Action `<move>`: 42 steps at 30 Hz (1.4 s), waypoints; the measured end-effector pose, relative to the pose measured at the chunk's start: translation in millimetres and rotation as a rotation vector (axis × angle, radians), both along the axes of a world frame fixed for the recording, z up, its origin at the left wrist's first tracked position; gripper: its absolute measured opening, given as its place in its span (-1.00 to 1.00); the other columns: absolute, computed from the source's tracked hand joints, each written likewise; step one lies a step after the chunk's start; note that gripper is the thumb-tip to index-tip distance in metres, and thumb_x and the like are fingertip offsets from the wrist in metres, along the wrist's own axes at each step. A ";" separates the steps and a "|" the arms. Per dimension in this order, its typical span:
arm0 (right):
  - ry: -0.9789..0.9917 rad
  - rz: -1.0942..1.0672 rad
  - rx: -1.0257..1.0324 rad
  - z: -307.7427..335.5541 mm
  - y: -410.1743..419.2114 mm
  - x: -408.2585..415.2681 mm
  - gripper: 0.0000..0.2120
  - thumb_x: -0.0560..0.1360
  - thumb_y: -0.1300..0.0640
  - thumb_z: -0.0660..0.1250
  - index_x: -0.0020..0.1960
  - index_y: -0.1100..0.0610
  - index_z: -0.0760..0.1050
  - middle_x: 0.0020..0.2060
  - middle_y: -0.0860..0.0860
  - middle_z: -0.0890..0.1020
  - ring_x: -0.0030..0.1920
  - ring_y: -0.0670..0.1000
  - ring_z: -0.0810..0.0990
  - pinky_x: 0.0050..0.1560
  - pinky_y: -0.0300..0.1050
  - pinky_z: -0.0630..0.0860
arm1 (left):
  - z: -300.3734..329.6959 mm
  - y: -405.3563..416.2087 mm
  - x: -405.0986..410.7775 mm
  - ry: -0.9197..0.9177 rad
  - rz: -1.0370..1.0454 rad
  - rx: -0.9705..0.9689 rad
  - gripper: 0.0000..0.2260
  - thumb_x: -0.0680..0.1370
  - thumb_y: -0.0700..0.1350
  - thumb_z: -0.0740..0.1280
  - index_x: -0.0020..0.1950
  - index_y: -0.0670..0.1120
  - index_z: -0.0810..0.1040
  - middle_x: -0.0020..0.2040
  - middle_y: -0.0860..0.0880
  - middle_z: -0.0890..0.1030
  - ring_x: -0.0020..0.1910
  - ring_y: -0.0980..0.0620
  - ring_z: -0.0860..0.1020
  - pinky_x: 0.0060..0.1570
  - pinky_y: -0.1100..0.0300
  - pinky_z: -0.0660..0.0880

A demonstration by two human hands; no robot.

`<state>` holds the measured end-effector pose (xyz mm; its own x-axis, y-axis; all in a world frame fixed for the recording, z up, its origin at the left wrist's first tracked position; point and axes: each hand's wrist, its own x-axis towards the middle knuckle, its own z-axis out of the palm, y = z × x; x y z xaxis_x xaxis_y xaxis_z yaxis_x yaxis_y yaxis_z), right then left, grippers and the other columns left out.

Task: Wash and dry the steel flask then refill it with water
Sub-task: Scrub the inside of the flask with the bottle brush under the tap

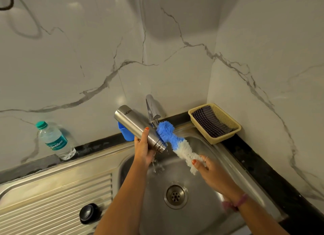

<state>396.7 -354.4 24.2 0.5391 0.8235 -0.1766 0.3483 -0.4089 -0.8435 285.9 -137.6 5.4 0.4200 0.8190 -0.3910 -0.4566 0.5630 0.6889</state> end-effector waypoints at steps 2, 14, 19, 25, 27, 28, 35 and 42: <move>-0.002 -0.014 -0.012 -3.6 1.6 0.9 -0.72 0.60 -0.08 0.16 0.24 0.00 0.43 -0.08 -0.14 0.61 -0.11 -0.14 0.61 -0.11 -0.25 0.52 | 0.7 2.3 -0.4 0.004 0.011 -0.011 -0.48 0.55 -0.06 0.40 0.46 -0.04 0.29 0.28 -0.17 0.55 0.18 -0.16 0.59 0.04 -0.12 0.59; -0.034 -0.029 0.000 -13.8 10.9 -14.7 -0.61 0.60 -0.13 0.13 0.34 0.03 0.40 -0.25 -0.13 0.59 -0.41 -0.29 0.52 -0.38 -0.37 0.38 | -3.4 7.4 -1.7 -0.023 0.096 -0.073 -0.57 0.60 -0.03 0.33 0.43 0.05 0.28 0.31 -0.21 0.52 0.22 -0.21 0.57 0.15 -0.23 0.54; -0.070 -0.013 0.021 -12.9 9.5 -16.4 -0.61 0.60 -0.11 0.14 0.35 0.04 0.38 -0.27 -0.10 0.61 -0.43 -0.29 0.51 -0.40 -0.36 0.40 | -2.7 4.9 -2.1 -0.031 0.090 -0.075 -0.36 0.49 -0.09 0.48 0.47 0.08 0.23 0.26 -0.18 0.56 0.16 -0.20 0.61 0.12 -0.23 0.57; -0.016 -0.027 -0.002 -16.3 7.9 -8.5 -0.63 0.62 -0.05 0.13 0.36 0.08 0.37 -0.22 -0.17 0.56 -0.44 -0.34 0.49 -0.40 -0.44 0.38 | -8.0 6.4 -2.0 -0.023 0.048 -0.049 -0.38 0.48 -0.13 0.49 0.46 -0.04 0.28 0.29 -0.20 0.55 0.19 -0.19 0.60 0.18 -0.19 0.56; -0.013 -0.022 0.027 -16.8 6.8 -11.5 -0.64 0.61 -0.05 0.14 0.34 0.07 0.39 -0.23 -0.13 0.59 -0.43 -0.32 0.50 -0.40 -0.42 0.39 | -7.2 5.7 -0.9 -0.024 0.039 -0.048 -0.43 0.51 -0.12 0.46 0.44 -0.04 0.29 0.28 -0.20 0.55 0.19 -0.21 0.60 0.17 -0.19 0.56; -0.014 -0.018 0.046 -16.8 5.3 -13.7 -0.65 0.61 -0.06 0.14 0.33 0.07 0.40 -0.26 -0.10 0.60 -0.45 -0.30 0.50 -0.40 -0.40 0.39 | -5.5 6.4 -0.9 -0.021 0.041 -0.046 -0.45 0.51 -0.12 0.45 0.44 -0.05 0.30 0.27 -0.21 0.55 0.18 -0.21 0.60 0.17 -0.19 0.56; 0.022 -0.039 0.030 -17.8 6.5 -6.0 -0.62 0.61 -0.07 0.14 0.33 0.10 0.41 -0.19 -0.14 0.59 -0.36 -0.29 0.54 -0.37 -0.40 0.40 | -4.3 6.4 -2.4 0.013 0.024 -0.025 -0.55 0.57 -0.13 0.39 0.40 -0.10 0.31 0.26 -0.22 0.55 0.17 -0.20 0.60 0.24 -0.26 0.50; 0.001 -0.038 0.044 -21.3 4.2 -7.2 -0.61 0.61 -0.07 0.13 0.35 0.10 0.39 -0.18 -0.11 0.61 -0.44 -0.30 0.50 -0.40 -0.39 0.40 | 0.4 4.3 -4.2 -0.007 0.007 -0.048 -0.58 0.59 -0.14 0.34 0.41 -0.12 0.30 0.28 -0.24 0.51 0.19 -0.21 0.58 0.19 -0.26 0.52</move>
<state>389.5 -350.1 3.0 0.5697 0.8097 -0.1410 0.3323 -0.3838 -0.8616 281.7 -133.3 5.8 0.4168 0.8025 -0.4269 -0.4656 0.5919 0.6579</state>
